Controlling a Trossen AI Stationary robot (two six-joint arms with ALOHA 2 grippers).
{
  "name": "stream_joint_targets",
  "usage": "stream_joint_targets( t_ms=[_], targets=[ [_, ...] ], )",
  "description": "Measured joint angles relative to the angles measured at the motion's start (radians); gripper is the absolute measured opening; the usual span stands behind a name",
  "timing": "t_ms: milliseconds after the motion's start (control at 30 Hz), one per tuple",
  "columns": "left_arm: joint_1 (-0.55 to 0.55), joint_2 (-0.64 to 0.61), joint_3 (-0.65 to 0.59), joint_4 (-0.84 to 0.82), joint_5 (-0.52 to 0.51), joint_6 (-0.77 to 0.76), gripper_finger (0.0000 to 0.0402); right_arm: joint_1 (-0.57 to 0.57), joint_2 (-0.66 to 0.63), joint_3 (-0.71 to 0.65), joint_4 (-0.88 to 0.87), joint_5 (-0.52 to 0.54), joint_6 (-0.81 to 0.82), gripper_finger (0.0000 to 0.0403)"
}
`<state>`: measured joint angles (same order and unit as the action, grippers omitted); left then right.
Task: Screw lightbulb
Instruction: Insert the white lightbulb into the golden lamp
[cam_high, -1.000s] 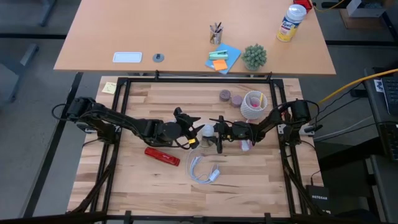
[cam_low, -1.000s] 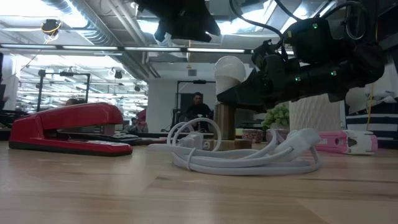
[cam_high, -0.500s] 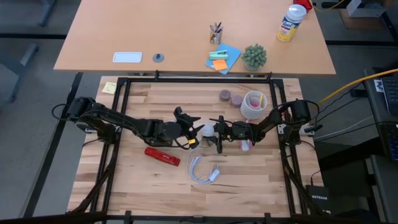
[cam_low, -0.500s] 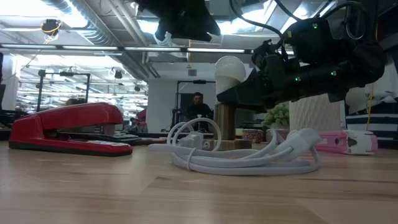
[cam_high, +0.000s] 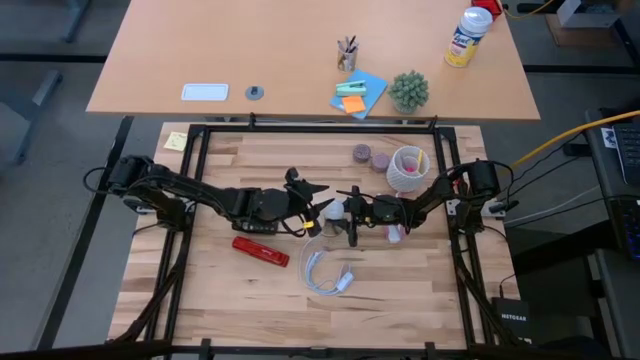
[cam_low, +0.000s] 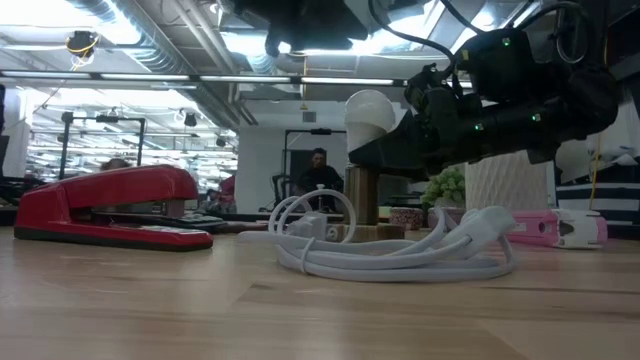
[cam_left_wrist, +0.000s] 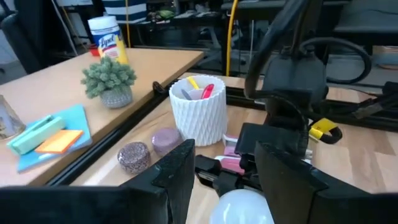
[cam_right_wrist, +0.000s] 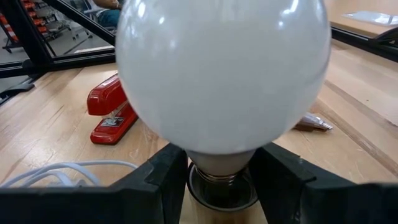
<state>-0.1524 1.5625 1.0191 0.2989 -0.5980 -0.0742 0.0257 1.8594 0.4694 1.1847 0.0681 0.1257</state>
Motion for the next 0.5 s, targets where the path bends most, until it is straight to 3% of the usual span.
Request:
stream_joint_targets(
  t_ms=[233,500],
  targets=[
    [0.017,0.065,0.000,0.001,0.073,-0.051,0.0159,0.000,0.000,0.001,-0.004,0.000,0.000,0.0166],
    [0.016,0.116,0.000,-0.001,0.079,-0.081,0.0159,0.000,0.000,0.000,-0.006,0.000,0.000,0.0165]
  ],
)
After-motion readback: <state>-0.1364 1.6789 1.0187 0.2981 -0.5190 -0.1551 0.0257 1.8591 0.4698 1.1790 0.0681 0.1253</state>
